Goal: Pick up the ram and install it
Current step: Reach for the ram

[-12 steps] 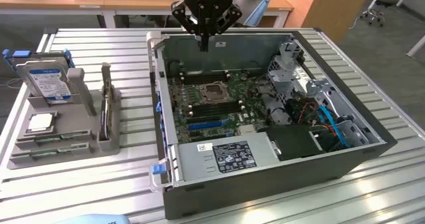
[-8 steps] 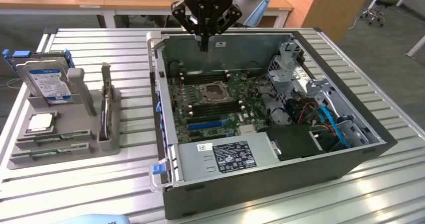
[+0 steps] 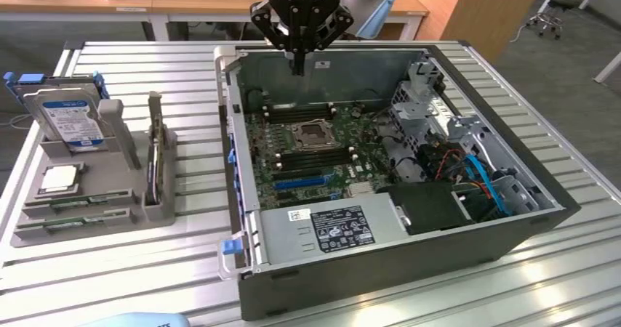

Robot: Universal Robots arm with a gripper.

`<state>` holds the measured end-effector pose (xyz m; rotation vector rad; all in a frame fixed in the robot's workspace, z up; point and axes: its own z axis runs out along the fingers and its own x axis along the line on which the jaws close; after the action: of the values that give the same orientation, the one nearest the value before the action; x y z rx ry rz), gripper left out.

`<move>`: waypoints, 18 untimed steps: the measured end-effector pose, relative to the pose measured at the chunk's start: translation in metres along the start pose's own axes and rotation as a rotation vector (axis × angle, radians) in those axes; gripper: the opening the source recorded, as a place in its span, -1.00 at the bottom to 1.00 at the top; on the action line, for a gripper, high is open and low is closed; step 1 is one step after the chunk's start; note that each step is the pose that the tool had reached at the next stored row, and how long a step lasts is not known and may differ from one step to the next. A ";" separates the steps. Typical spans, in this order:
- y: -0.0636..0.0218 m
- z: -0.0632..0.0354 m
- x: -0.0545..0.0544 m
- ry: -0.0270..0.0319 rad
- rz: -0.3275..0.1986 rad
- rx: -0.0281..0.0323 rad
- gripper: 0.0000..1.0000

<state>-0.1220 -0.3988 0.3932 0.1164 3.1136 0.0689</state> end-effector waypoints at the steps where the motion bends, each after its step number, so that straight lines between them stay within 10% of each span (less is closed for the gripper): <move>1: 0.0000 -0.0001 0.000 0.0000 0.000 0.0001 -0.80; 18: -0.0021 -0.0007 0.029 0.0000 0.000 0.0001 -0.80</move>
<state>-0.1506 -0.3989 0.3932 0.1166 3.1136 0.0688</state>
